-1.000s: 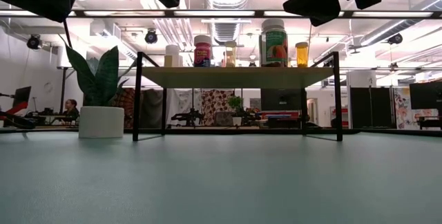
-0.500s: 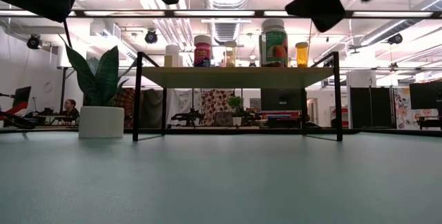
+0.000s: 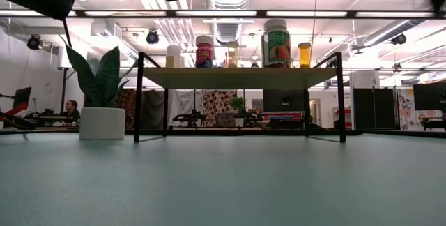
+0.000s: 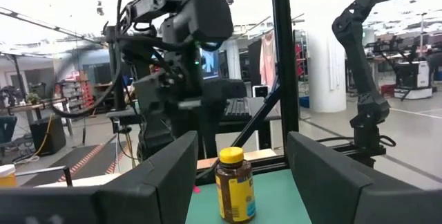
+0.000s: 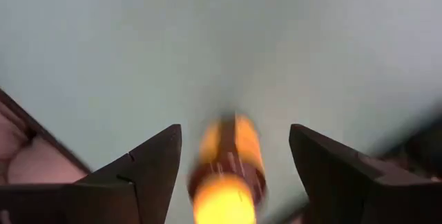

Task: Pick and place medicine bottles onto shelf by color
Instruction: Put the yellow and brown pill bottle on the shelf

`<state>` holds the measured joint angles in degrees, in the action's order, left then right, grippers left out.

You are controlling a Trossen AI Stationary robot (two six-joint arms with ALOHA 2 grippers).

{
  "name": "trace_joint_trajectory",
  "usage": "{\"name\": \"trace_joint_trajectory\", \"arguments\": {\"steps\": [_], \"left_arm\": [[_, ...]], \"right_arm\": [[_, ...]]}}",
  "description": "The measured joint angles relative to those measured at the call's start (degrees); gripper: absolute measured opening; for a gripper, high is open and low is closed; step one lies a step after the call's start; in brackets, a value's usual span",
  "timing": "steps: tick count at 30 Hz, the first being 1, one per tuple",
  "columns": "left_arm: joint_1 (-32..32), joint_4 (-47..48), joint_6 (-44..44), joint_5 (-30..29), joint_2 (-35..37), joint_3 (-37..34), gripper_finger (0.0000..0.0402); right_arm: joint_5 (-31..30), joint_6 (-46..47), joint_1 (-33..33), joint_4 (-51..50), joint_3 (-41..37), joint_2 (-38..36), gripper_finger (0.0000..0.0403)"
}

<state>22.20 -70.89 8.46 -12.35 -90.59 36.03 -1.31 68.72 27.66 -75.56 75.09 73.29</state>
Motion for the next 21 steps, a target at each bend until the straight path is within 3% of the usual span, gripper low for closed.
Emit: {"name": "trace_joint_trajectory", "arguments": {"steps": [3,10,21], "left_arm": [[0.0,0.18,1.14,-0.01,0.05,0.0,0.0206],[0.0,0.88,2.98,0.01,0.35,0.0,0.0206],[0.0,0.91,5.43,0.03,0.72,0.0,0.0206]], "right_arm": [[4.65,7.74,2.68,-5.63,1.32,-0.04,0.0269],[11.65,21.53,10.33,-5.4,-0.99,0.37,0.0309],[11.77,24.27,14.36,-0.63,-3.43,2.85,0.0331]]}}
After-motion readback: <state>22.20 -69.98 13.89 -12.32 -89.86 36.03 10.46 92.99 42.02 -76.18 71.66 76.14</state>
